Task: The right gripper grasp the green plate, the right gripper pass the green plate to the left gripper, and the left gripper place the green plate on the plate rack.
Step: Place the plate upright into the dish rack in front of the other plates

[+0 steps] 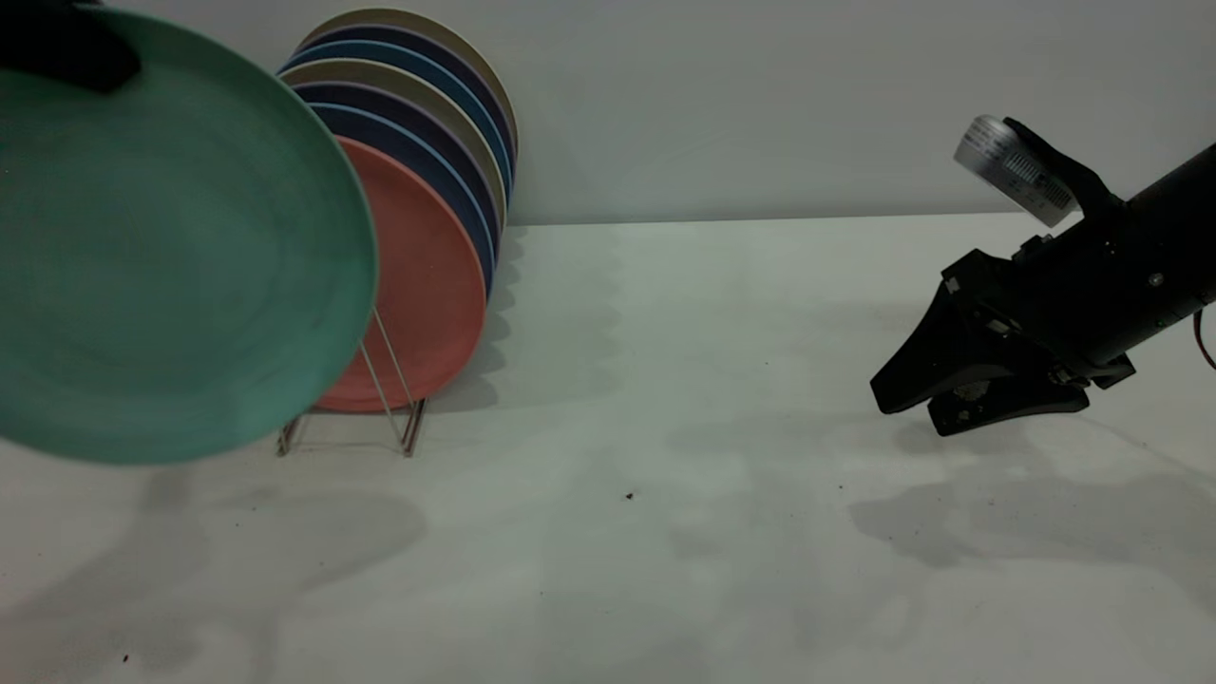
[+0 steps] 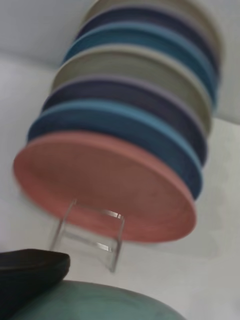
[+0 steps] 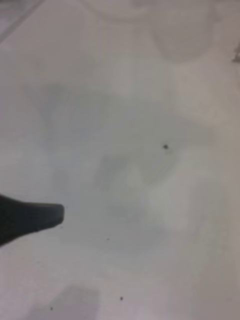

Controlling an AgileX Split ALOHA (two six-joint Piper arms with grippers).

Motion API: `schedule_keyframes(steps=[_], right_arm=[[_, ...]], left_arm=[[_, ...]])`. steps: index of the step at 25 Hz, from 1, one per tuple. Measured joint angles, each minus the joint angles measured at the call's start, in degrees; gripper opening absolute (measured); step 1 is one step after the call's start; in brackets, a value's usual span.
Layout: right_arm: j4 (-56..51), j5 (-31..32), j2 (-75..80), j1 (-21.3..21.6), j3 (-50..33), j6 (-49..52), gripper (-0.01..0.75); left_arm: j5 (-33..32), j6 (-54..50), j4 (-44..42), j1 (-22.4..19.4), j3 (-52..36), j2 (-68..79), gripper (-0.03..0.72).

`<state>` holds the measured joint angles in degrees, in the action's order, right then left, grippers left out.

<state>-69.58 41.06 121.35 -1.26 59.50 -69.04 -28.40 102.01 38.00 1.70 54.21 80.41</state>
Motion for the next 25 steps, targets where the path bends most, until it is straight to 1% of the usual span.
schedule_keyframes(steps=[3, 6, 9, 18, 22, 25], right_arm=[[0.1, 0.0, 0.0, 0.0, 0.0, 0.1, 0.533], [0.2, 0.0, 0.0, 0.0, 0.0, 0.1, 0.533], [0.3, 0.0, 0.0, 0.0, 0.0, 0.1, 0.533], [1.8, -0.3, 0.0, 0.0, 0.0, 0.1, 0.533], [2.1, -0.5, 0.0, 0.0, 0.0, 0.1, 0.533], [2.2, -0.8, 0.0, 0.0, 0.0, 0.1, 0.533]], left_arm=[[-0.4, 11.2, 4.8, 0.0, 0.0, 0.4, 0.057], [-2.5, 17.4, 11.1, 0.0, 0.4, 2.1, 0.057], [-5.0, 18.4, 12.3, 0.0, 1.9, 5.0, 0.057], [-6.3, 18.4, 11.7, 0.0, 13.1, 13.5, 0.057], [-5.9, 18.4, 11.7, 0.0, 16.5, 16.5, 0.057], [-4.0, 18.4, 11.6, 0.0, 17.1, 17.3, 0.057]])
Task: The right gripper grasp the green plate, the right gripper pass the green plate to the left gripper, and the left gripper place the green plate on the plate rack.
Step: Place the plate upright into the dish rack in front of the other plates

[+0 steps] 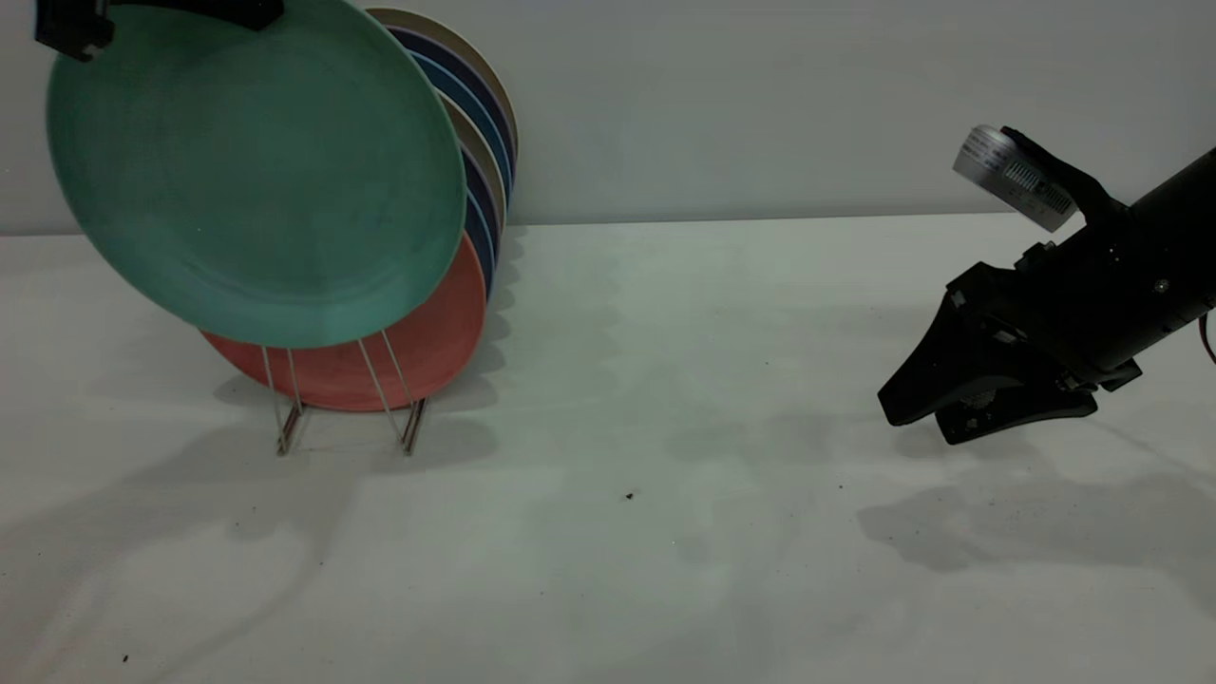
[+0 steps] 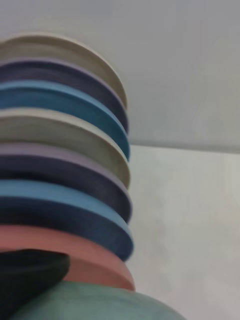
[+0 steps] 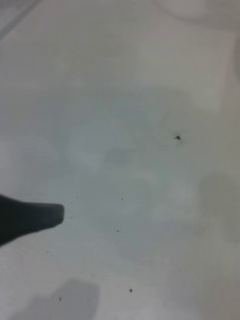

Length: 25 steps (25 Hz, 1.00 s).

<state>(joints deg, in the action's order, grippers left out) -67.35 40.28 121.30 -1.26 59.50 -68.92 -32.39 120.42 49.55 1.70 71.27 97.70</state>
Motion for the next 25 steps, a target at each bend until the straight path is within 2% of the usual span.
schedule_keyframes(steps=[14, 25], right_arm=[[0.1, -1.2, 0.0, 0.0, 0.0, 0.0, 0.533], [0.0, -1.6, 0.0, 0.0, 0.0, 0.0, 0.533]], left_arm=[[7.7, 0.0, -4.1, 0.0, 0.1, 0.1, 0.057], [7.8, 0.0, -10.6, 0.0, 0.1, 0.1, 0.057]])
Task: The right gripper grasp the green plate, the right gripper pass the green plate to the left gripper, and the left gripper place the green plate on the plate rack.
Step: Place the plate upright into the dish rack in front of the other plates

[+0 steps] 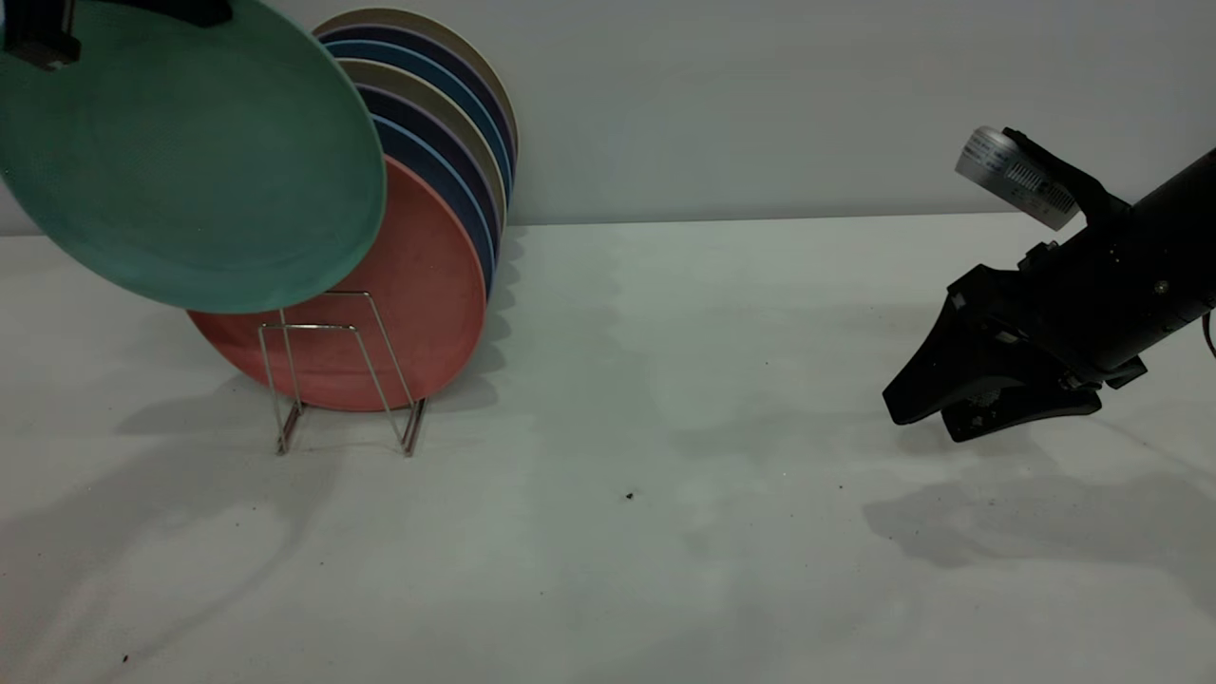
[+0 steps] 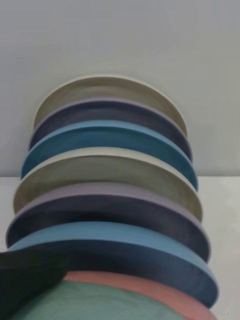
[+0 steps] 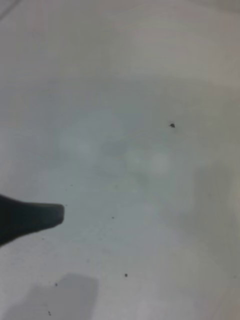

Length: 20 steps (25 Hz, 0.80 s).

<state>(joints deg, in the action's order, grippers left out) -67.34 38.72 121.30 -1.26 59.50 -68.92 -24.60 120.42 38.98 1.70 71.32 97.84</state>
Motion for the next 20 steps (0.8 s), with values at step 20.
schedule_keyframes(steps=[20], right_arm=[[-0.4, -0.2, 0.0, 0.0, 0.0, 0.0, 0.533]], left_arm=[[-1.4, 0.0, -0.8, 0.4, 0.0, 3.8, 0.057]])
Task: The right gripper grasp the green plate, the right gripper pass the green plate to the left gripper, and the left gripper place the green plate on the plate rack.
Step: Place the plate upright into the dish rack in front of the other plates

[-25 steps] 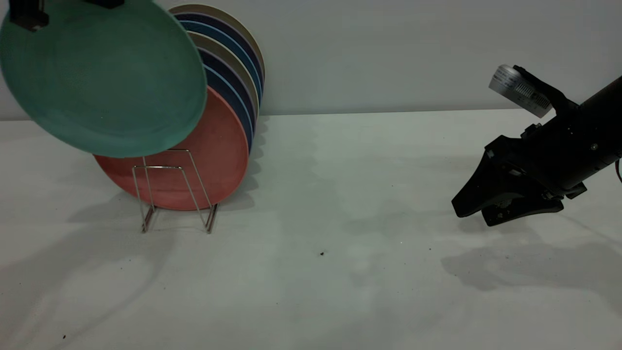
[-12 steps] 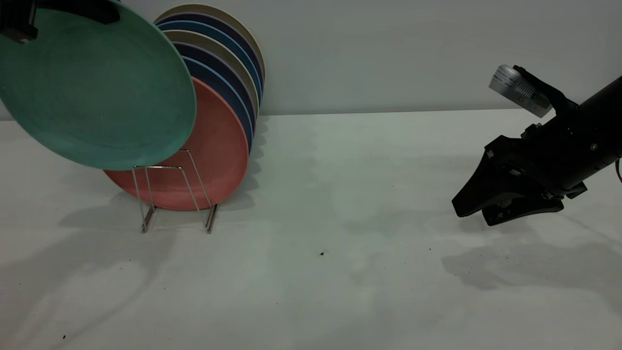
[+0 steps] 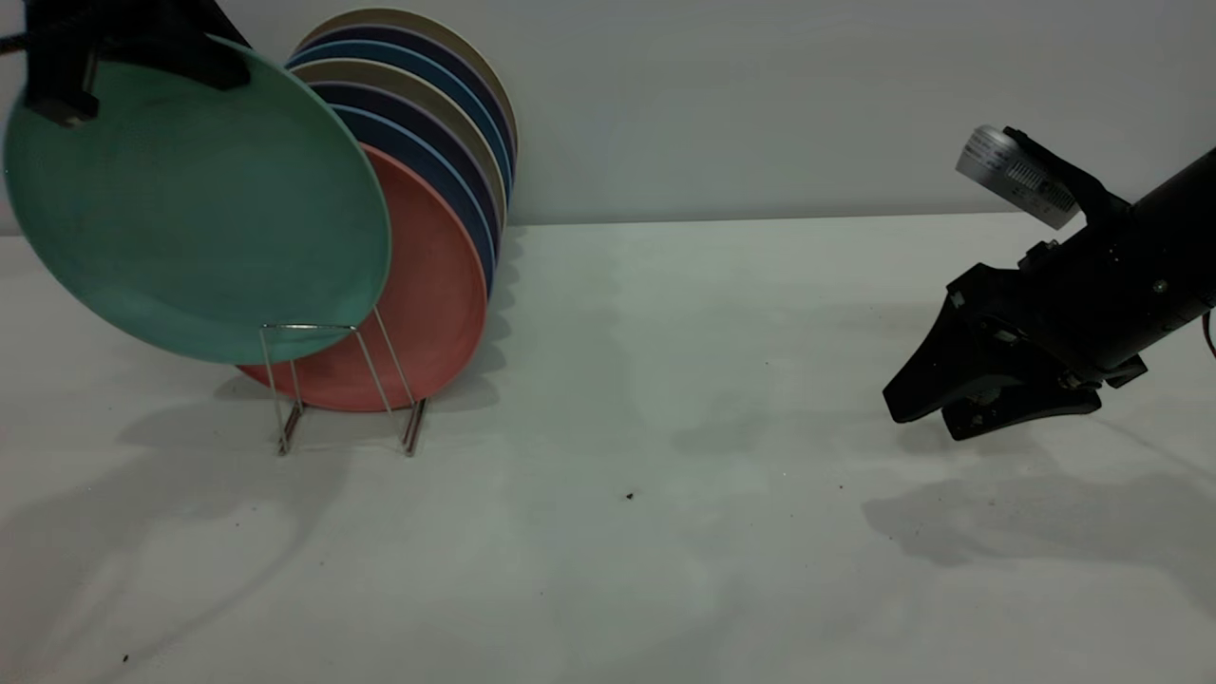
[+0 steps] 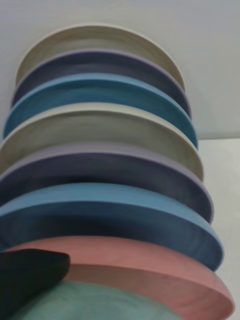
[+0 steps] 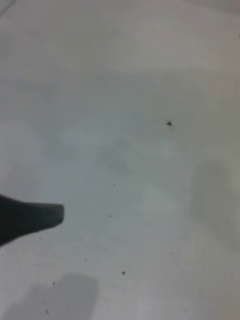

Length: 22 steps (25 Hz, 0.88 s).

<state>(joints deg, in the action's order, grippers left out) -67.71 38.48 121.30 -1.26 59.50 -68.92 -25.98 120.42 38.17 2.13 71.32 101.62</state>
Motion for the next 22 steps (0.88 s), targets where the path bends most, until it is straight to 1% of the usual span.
schedule_keyframes(steps=[8, 12, 22], right_arm=[[-0.1, -0.2, 0.0, 0.0, 0.0, 0.0, 0.533], [-0.1, -0.2, 0.0, 0.0, 0.0, 0.0, 0.533], [-0.1, -0.2, 0.0, 0.0, 0.0, 0.0, 0.533]], left_arm=[[1.8, 0.0, -2.5, 3.7, 0.1, 2.3, 0.057], [2.4, 0.0, -3.5, 4.4, 0.2, 3.5, 0.057], [4.3, 0.0, -3.7, 4.6, 0.4, 6.9, 0.058]])
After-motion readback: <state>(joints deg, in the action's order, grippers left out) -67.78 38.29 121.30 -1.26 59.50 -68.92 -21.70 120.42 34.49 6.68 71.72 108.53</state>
